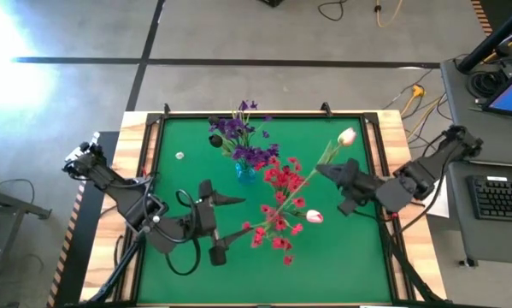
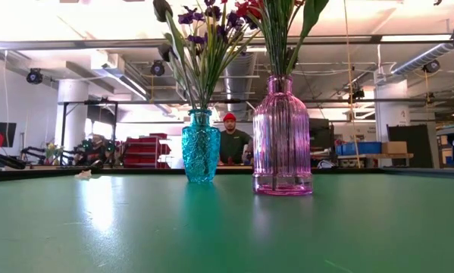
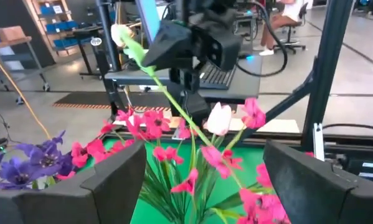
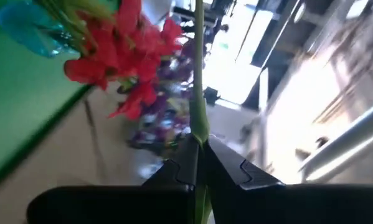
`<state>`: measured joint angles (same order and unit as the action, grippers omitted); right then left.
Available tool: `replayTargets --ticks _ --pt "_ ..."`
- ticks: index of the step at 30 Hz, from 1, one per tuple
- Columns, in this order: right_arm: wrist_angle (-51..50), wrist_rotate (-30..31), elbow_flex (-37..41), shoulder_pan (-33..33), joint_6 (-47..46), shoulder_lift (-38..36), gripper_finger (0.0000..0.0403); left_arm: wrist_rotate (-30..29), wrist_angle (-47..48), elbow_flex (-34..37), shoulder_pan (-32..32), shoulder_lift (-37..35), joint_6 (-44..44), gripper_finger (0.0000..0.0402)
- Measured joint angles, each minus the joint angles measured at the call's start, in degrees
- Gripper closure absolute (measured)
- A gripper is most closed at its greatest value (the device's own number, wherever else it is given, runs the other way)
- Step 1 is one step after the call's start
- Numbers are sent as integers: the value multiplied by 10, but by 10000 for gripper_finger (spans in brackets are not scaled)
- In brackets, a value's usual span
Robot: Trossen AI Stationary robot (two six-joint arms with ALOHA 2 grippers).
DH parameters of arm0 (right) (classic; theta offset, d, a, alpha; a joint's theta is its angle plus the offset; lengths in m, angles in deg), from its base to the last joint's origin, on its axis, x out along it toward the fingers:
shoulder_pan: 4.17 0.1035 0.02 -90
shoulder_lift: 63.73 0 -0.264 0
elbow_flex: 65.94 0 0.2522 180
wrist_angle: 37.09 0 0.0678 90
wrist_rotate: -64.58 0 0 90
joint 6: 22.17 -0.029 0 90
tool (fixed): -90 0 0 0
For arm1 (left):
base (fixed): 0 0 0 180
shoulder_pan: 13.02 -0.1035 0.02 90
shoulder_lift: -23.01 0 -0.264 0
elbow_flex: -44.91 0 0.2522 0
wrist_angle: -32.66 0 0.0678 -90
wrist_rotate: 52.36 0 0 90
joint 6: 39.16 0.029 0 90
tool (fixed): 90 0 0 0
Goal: Sort flowers into vase by color
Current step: Put the pink tulip into the purple vase
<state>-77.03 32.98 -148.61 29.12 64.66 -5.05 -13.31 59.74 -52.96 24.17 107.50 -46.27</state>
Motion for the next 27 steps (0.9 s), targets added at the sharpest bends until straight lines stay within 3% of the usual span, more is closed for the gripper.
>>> replayTargets --ticks 7,10,15,18,27 --pt "165 1 0 33 200 30 391 16 -1 -25 -2 -1 -9 95" --pt "257 -3 0 34 280 45 391 40 0 -33 -16 -1 -8 95" --pt "325 -28 0 32 404 79 391 108 -5 -44 -47 4 -6 95" --pt "343 -30 -9 32 420 92 391 145 -5 -44 -64 8 -1 95" --pt "337 -29 -49 32 424 86 391 162 -13 -44 -76 8 30 95"
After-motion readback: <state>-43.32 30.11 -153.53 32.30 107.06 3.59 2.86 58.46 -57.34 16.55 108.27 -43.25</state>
